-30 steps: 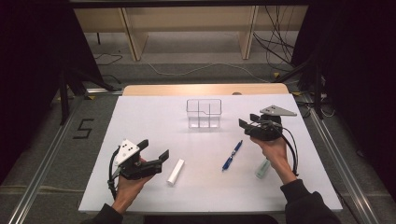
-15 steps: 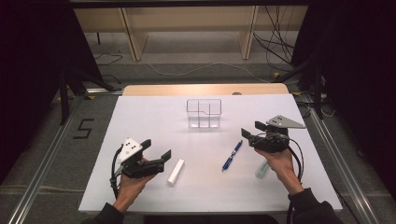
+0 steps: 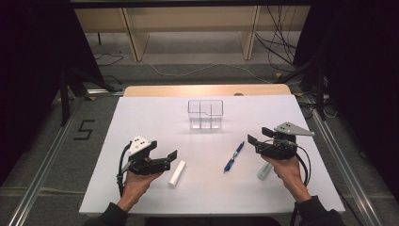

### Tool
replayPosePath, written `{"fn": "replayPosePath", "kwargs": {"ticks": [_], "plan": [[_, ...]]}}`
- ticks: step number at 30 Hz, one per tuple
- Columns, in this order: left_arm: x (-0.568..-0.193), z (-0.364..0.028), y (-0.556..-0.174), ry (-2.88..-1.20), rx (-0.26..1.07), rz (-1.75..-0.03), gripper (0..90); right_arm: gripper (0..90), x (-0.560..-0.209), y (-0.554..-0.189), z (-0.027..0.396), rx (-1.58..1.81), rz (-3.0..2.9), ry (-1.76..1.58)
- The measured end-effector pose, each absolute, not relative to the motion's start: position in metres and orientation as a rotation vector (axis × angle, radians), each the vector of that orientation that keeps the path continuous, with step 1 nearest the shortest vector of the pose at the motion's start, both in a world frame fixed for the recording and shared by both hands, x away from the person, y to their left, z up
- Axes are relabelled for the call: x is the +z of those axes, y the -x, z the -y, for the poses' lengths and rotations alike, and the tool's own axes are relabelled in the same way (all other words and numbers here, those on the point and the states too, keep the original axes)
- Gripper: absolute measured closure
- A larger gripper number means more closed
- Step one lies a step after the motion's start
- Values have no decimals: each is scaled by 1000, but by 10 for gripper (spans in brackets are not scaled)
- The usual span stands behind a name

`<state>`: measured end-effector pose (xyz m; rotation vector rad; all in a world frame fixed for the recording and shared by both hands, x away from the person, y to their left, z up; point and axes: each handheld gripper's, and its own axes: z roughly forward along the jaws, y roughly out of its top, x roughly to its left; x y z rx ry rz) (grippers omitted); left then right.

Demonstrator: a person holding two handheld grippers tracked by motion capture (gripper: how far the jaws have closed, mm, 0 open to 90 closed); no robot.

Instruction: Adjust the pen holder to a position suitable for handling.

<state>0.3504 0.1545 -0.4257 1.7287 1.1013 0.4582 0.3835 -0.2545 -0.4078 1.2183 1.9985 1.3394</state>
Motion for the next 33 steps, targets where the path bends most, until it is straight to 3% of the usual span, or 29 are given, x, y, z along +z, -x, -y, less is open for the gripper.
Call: {"fn": "replayPosePath", "kwargs": {"ticks": [33], "plan": [[-422,-87,-371,-1956,316,-1062,132,298,-416,-350,262,1357,-1995,-1212]]}}
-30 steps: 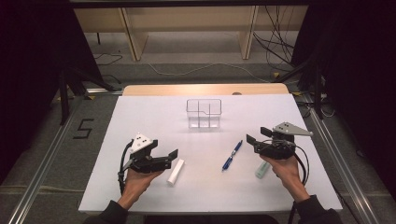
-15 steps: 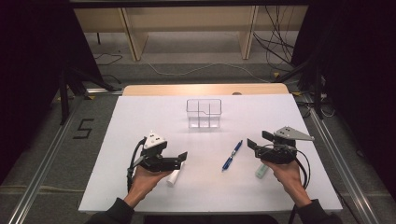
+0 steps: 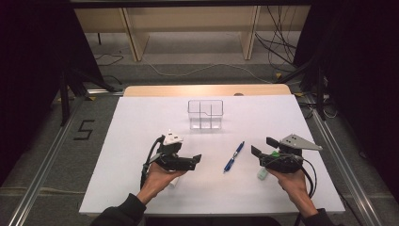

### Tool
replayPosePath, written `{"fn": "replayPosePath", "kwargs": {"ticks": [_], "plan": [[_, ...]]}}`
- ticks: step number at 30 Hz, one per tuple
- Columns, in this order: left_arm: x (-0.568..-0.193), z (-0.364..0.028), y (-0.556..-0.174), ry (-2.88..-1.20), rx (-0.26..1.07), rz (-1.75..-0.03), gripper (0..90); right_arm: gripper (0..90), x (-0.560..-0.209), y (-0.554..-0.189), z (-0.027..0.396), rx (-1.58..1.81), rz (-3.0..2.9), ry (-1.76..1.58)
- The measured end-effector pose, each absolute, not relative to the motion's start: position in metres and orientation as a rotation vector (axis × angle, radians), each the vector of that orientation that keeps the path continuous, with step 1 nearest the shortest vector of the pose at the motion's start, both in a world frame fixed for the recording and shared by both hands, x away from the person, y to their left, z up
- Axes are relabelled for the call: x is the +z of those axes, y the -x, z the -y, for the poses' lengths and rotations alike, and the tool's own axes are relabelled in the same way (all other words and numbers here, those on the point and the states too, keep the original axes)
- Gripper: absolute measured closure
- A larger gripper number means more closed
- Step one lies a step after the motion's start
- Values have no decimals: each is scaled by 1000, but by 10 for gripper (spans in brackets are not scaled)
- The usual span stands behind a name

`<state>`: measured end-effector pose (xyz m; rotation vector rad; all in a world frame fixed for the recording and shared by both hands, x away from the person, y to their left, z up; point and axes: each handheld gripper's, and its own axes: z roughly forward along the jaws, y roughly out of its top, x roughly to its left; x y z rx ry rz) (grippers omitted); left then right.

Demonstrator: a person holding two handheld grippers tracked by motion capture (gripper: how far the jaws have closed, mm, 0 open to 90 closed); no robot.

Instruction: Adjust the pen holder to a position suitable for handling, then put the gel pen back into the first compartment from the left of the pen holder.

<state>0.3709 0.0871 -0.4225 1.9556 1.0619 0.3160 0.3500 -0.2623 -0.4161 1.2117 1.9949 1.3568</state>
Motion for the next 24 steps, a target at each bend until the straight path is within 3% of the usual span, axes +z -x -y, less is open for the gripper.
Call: {"fn": "replayPosePath", "kwargs": {"ticks": [24], "plan": [[-424,-69,-391,-2044,275,-1073,137,257,-420,-330,262,1365,-2014,-1187]]}}
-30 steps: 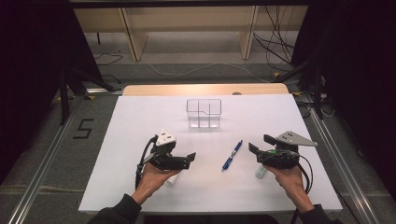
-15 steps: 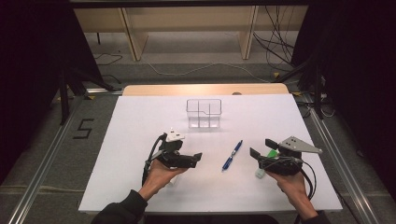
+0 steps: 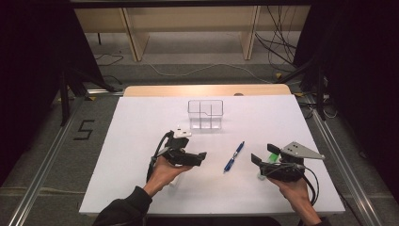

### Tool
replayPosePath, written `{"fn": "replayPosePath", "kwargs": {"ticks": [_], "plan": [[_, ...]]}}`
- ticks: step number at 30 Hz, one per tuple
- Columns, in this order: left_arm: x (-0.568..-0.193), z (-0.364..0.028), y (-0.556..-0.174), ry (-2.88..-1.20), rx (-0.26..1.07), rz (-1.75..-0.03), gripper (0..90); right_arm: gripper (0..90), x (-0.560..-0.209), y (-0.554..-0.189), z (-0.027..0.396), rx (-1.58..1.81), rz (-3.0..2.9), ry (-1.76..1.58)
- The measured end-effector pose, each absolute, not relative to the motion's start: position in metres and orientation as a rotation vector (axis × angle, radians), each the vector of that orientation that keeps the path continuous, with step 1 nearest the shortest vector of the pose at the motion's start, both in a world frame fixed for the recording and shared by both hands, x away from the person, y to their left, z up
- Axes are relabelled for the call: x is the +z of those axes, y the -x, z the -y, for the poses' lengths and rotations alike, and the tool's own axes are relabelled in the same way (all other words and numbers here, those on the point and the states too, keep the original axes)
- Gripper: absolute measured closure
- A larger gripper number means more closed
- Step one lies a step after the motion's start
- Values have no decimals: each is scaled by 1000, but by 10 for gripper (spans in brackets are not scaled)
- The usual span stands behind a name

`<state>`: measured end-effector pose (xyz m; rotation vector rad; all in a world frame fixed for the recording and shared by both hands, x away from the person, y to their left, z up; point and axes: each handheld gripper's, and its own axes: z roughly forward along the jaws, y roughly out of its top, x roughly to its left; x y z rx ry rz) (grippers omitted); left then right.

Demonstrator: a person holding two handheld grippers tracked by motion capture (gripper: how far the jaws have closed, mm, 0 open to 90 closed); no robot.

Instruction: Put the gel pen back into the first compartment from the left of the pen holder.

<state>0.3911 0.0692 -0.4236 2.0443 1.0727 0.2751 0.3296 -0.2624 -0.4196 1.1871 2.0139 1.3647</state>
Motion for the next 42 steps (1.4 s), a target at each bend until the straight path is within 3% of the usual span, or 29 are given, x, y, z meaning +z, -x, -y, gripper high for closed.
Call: {"fn": "replayPosePath", "kwargs": {"ticks": [15,42], "plan": [[-432,-23,-413,-2176,195,-1068,153,254,-421,-323,273,1364,-2005,-1197],[-456,39,-436,-2299,99,-953,358,259,-428,-325,272,1312,-2028,-1215]]}}
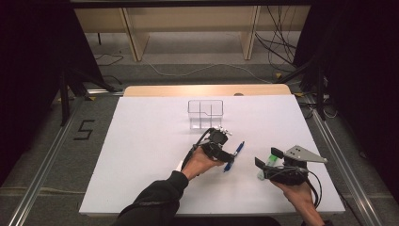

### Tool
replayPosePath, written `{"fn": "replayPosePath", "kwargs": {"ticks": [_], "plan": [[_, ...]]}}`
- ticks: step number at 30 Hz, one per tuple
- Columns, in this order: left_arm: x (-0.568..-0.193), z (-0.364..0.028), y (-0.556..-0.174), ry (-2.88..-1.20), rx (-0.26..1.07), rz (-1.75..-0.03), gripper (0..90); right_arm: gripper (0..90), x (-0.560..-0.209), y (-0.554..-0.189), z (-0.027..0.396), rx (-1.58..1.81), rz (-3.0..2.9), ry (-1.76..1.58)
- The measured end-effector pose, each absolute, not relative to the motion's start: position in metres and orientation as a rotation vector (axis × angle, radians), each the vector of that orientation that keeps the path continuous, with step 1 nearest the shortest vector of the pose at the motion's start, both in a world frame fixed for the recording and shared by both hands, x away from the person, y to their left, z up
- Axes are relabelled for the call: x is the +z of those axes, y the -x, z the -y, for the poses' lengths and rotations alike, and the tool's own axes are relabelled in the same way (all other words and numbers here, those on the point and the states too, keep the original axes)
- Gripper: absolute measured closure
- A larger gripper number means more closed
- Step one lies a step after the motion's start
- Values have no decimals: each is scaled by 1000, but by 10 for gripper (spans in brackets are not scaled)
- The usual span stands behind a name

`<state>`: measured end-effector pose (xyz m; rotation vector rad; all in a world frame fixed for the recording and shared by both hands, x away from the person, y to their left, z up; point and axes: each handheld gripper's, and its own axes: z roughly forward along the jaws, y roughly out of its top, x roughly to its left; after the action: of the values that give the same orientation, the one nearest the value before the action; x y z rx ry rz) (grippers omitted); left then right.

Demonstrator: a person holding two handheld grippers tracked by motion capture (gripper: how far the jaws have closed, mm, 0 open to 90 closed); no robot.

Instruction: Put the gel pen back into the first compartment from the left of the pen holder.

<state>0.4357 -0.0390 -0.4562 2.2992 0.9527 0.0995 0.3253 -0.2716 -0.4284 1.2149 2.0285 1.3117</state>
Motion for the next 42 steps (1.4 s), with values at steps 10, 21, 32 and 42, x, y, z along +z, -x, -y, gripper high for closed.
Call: {"fn": "replayPosePath", "kwargs": {"ticks": [10,21,32,42], "plan": [[-457,56,-437,-2320,97,-918,477,259,-429,-326,271,1309,-2032,-1205],[-464,65,-441,-2367,102,-907,594,259,-430,-326,271,1311,-2034,-1203],[-469,73,-445,-2404,84,-921,672,261,-430,-325,270,1309,-2039,-1203],[-468,75,-446,-2425,106,-923,730,261,-429,-325,270,1309,-2038,-1204]]}}
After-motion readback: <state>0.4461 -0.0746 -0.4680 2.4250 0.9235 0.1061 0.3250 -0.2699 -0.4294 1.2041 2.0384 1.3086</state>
